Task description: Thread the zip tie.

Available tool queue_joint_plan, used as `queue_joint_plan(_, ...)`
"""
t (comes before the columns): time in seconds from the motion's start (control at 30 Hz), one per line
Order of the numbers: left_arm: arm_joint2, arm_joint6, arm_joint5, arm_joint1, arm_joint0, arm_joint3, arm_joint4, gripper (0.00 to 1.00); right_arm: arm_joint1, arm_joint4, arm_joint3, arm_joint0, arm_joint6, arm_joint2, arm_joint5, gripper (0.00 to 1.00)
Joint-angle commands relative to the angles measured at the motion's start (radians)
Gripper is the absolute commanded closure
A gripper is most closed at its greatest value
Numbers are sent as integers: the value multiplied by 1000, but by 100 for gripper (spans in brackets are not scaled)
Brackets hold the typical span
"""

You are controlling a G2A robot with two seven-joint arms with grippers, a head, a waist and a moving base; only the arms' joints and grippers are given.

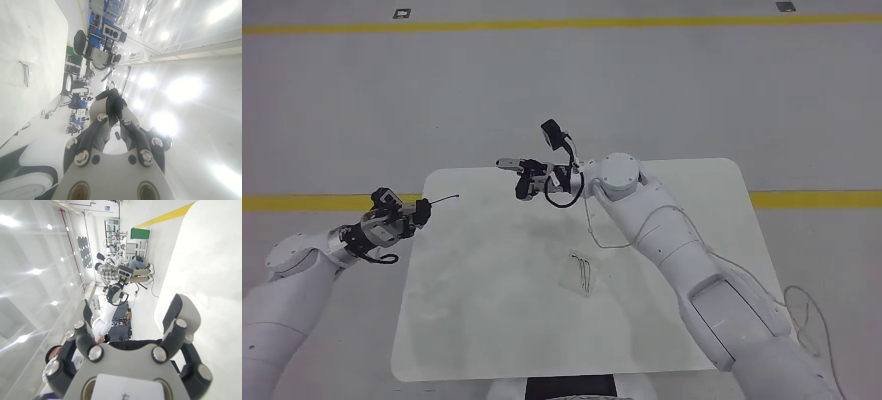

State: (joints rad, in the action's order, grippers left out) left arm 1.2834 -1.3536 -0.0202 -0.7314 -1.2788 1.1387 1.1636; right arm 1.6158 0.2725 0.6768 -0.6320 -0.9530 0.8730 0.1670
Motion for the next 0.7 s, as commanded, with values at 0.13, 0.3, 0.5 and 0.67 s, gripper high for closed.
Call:
queue_joint_plan(0.13,-26,29,13,-13,-17,42,10,100,2,30,40,-27,15,7,3,0)
queue_joint_plan(0.3,-45,48,1,-27,-8,45,19,100,16,87,28,-17,-26,0,15,0)
queue_joint_plan(0.5,-69,50,-31,-47,10,10,55,100,45,163,-15,-1,-109,-29,18,0)
queue_joint_plan(0.67,-69,50,-31,-47,10,10,55,100,45,163,-15,-1,-109,-29,18,0)
